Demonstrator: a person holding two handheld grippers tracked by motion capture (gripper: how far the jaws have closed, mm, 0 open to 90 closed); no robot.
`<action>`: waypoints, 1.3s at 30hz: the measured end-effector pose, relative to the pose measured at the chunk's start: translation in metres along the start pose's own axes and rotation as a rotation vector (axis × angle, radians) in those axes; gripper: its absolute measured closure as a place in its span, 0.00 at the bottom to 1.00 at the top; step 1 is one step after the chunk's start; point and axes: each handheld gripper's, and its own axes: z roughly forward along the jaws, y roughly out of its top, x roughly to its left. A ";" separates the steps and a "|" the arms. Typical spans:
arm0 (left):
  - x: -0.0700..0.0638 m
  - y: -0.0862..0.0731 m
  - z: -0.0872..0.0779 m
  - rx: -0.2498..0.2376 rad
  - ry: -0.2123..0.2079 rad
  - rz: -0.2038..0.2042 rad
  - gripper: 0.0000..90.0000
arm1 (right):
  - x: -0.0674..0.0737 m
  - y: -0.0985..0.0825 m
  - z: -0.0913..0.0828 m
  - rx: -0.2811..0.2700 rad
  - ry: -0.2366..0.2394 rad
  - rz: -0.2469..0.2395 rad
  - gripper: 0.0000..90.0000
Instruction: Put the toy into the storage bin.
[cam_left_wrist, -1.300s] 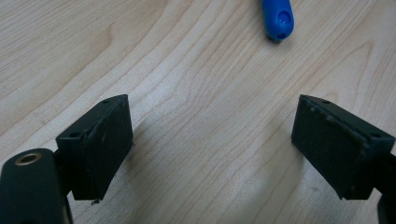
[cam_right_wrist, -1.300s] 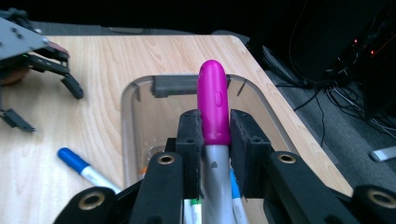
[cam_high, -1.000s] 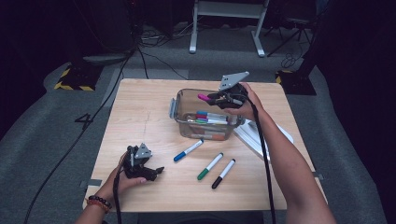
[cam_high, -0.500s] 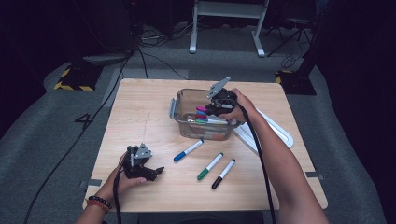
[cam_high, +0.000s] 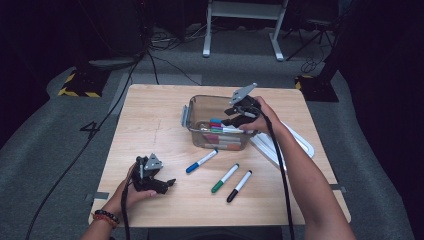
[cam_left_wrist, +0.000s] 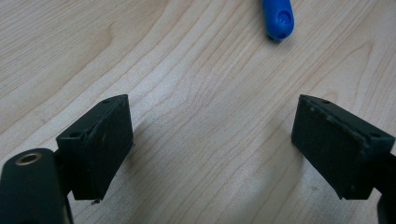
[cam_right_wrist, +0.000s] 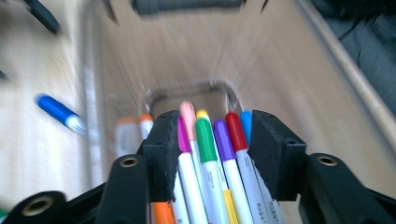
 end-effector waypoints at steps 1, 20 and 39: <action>0.000 0.000 0.000 0.001 0.003 0.003 0.15 | 0.002 -0.002 -0.008 -0.034 0.003 0.003 0.56; 0.000 0.000 0.000 0.001 0.004 0.002 0.14 | 0.075 -0.078 -0.098 -0.234 0.005 -0.026 0.42; 0.000 0.000 0.000 0.001 0.005 0.002 0.14 | 0.153 -0.131 -0.016 -0.101 0.218 -0.088 0.44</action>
